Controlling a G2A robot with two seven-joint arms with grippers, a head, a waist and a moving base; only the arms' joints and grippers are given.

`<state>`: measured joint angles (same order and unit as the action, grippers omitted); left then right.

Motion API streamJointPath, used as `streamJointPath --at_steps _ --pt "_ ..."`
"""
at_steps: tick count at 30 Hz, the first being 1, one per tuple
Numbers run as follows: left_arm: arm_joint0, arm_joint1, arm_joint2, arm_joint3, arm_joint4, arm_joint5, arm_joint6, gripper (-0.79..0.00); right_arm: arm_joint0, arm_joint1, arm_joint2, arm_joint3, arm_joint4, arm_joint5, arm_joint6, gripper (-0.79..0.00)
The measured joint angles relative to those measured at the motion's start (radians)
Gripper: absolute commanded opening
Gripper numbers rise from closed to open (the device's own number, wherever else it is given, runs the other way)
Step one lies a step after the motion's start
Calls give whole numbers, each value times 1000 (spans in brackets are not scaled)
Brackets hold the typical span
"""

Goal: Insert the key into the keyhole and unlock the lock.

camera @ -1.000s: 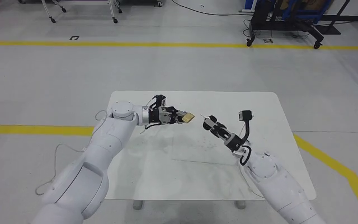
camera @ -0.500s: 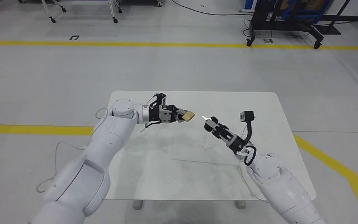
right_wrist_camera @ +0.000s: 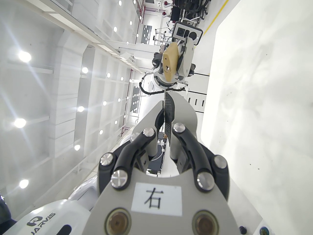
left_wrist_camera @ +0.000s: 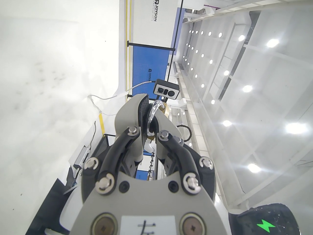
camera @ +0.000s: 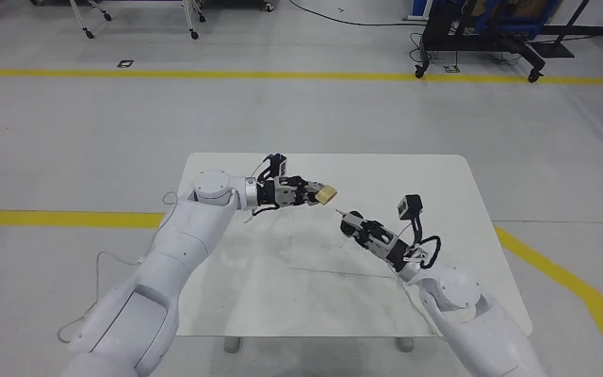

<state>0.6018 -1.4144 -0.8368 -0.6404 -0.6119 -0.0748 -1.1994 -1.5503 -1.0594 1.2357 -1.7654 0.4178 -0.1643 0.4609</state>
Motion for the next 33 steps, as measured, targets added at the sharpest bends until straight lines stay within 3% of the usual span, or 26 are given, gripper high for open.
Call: streamJointPath --at_steps 14,33 --pt "103 59 -79 -215 109 87 80 -785 17 -21 -60 -43 -165 73 -182 -785" --pt "155 82 -113 -311 153 130 98 -785 21 -38 -56 -29 -170 79 -211 -785"
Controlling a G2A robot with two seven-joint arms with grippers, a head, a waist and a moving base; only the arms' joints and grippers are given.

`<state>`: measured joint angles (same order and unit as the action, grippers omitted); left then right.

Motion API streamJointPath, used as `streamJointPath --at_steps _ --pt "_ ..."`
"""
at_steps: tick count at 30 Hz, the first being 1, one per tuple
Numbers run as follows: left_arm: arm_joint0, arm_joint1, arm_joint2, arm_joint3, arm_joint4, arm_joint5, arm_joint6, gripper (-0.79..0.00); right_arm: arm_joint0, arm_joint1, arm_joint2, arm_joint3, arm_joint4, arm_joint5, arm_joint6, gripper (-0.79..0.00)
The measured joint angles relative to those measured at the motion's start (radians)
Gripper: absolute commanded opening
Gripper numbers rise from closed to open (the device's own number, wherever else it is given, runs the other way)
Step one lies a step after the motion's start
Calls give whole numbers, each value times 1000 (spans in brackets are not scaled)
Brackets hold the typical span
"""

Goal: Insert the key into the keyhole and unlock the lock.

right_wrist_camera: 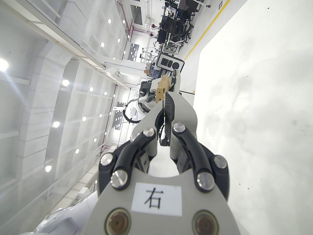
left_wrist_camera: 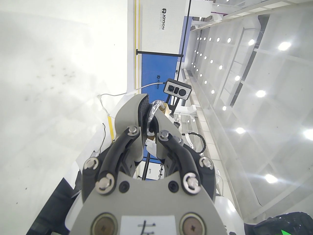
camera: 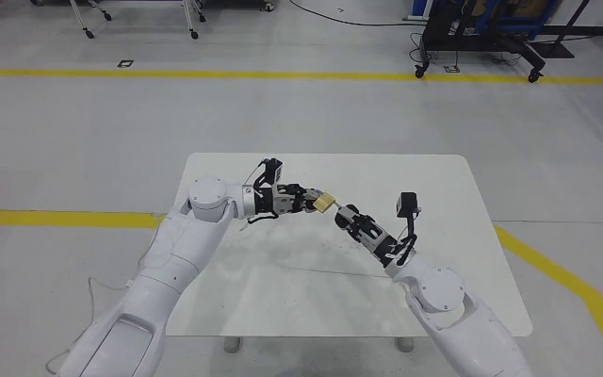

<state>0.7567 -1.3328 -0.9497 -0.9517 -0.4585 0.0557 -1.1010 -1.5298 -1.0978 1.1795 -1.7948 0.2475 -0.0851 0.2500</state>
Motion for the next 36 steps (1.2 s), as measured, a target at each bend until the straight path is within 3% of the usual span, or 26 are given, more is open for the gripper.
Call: streamJointPath --at_steps 10,28,31,36 --pt "11 6 -16 -15 8 8 25 -785 -33 -1 21 -35 -7 -13 27 -785" --pt "13 7 -6 -33 36 6 14 -785 20 -18 2 15 -1 38 49 -785" --pt "11 10 -7 -35 52 1 19 -785 18 -18 3 12 8 39 82 -785" --pt "-2 22 -28 -37 91 -26 -15 -785 12 -8 47 18 76 31 244 -785"
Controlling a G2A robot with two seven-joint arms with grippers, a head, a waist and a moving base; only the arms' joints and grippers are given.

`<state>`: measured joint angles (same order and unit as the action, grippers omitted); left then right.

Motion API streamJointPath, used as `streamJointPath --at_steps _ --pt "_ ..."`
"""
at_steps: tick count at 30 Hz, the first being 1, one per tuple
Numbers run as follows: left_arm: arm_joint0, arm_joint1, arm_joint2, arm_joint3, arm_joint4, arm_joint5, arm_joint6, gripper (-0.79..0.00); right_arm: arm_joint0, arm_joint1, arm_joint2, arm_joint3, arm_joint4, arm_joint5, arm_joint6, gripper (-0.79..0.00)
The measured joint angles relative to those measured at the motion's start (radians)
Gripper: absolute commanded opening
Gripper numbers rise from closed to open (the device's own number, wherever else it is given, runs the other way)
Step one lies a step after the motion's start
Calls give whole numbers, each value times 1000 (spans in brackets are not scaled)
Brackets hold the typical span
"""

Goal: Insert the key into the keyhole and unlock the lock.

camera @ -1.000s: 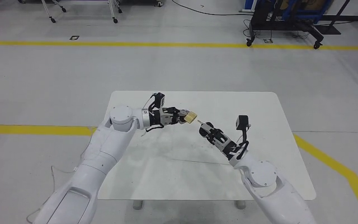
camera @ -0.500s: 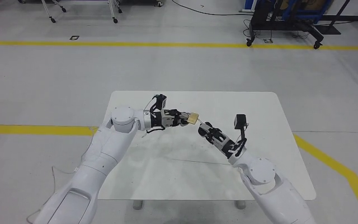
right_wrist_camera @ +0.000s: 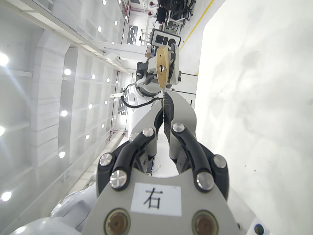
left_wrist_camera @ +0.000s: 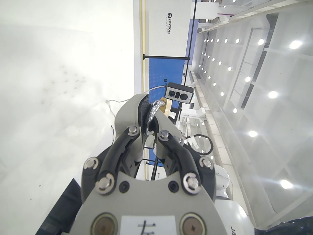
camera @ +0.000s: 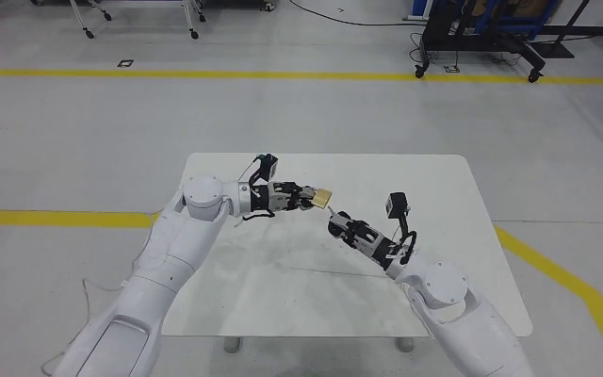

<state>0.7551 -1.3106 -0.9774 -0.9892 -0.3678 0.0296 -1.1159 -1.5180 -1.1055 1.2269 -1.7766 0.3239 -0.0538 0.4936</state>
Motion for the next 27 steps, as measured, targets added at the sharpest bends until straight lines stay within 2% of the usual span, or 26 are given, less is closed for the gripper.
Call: streamJointPath --at_steps 5,8,11,15,21,27 --pt "5 9 -21 -4 -10 -20 -44 -785 -21 10 68 3 74 -21 101 -785" --pt "6 7 -16 -2 -53 -18 -111 -785 -21 13 79 9 104 -24 163 -785" --pt "-10 5 -8 21 -82 -21 -182 -785 -14 17 85 19 104 -32 243 -785" --pt "-27 0 4 51 -96 -29 -221 -785 -23 24 113 20 87 -65 295 -785" --pt "-40 -9 28 73 -111 -35 -238 -785 -30 16 143 42 178 -192 214 -785" --pt "-51 -23 60 96 -128 -24 -240 -785 81 -16 23 163 131 -282 75 -785"
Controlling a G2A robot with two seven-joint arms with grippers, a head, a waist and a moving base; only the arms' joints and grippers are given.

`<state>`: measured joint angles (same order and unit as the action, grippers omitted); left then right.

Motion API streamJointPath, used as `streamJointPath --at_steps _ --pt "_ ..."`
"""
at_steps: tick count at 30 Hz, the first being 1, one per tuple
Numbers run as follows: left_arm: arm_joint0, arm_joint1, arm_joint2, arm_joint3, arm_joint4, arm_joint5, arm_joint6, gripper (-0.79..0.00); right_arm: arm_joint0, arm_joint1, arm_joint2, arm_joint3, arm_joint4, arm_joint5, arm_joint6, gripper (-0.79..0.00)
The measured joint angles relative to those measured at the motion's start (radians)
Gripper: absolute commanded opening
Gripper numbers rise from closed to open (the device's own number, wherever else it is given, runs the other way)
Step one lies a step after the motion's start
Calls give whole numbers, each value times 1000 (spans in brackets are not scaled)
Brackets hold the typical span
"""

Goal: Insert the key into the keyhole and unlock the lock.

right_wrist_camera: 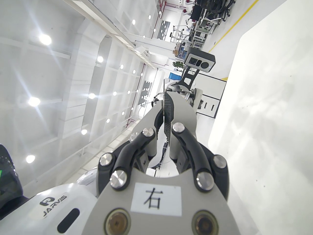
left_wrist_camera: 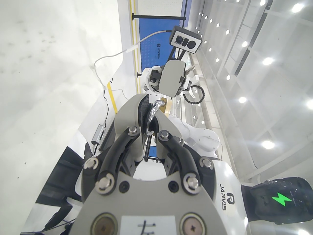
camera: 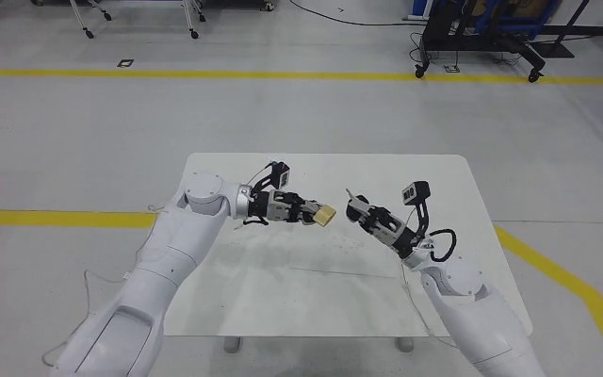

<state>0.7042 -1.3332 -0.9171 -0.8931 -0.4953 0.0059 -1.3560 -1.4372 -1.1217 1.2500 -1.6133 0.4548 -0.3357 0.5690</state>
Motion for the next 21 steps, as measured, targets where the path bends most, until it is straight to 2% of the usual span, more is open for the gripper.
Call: streamJointPath --at_steps 5,11,18,21 --pt "-9 -7 12 21 -16 4 1 -785 65 -19 -66 75 -13 -33 -39 -785" --pt "-17 -14 19 43 -29 17 10 -785 82 -24 -79 92 -14 -31 -4 -785" --pt "-23 -19 12 80 -58 52 66 -785 38 -17 -32 44 -9 -74 27 -785" --pt "-22 -22 12 87 -58 75 115 -785 16 -14 -29 13 -41 -42 31 -785"
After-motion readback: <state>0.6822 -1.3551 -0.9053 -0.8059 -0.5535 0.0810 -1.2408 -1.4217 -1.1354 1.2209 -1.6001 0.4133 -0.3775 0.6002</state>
